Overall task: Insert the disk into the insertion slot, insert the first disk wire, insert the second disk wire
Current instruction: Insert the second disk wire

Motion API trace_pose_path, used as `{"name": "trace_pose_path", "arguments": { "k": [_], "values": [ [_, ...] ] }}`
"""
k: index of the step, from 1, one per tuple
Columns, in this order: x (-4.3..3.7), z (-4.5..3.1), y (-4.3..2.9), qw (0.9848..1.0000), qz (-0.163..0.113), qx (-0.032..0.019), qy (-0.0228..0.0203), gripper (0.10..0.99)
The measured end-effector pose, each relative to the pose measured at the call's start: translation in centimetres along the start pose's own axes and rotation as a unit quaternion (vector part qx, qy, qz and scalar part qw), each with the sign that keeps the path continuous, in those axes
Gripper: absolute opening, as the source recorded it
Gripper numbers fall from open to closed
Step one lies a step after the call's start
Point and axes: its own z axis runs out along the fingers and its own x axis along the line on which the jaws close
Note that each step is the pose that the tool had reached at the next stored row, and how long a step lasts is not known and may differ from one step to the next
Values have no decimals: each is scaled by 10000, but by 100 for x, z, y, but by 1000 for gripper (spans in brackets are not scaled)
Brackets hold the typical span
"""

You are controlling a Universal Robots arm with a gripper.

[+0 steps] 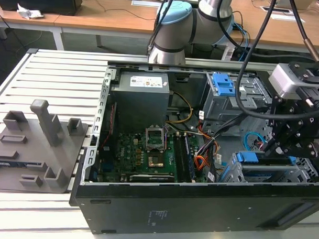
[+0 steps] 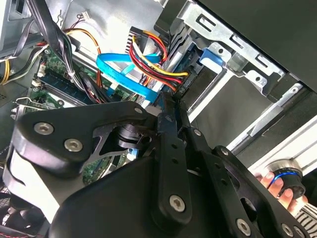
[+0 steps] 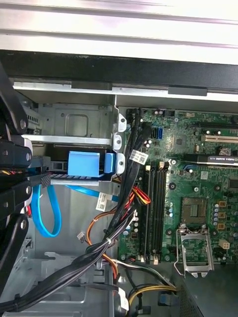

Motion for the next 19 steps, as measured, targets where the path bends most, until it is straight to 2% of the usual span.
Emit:
{"name": "trace_pose_path", "arguments": {
  "k": [7,8,9,10,11,12,16,17,19],
  "values": [
    [2,48,-5,10000,-2,-9,-29,165],
    [2,50,-5,10000,-2,-9,-31,173],
    [2,50,-5,10000,-1,-9,-30,239],
    [2,34,-3,10000,-1,-9,-28,239],
    [-1,-96,5,10000,-1,-8,-26,239],
    [-5,-151,9,10000,-1,-8,-27,239],
    [-52,-310,17,10000,-1,-8,-26,227],
    [-60,-335,18,10000,-1,-8,-27,106],
    [-73,-411,22,10000,-1,-8,-26,106]
  ]
}}
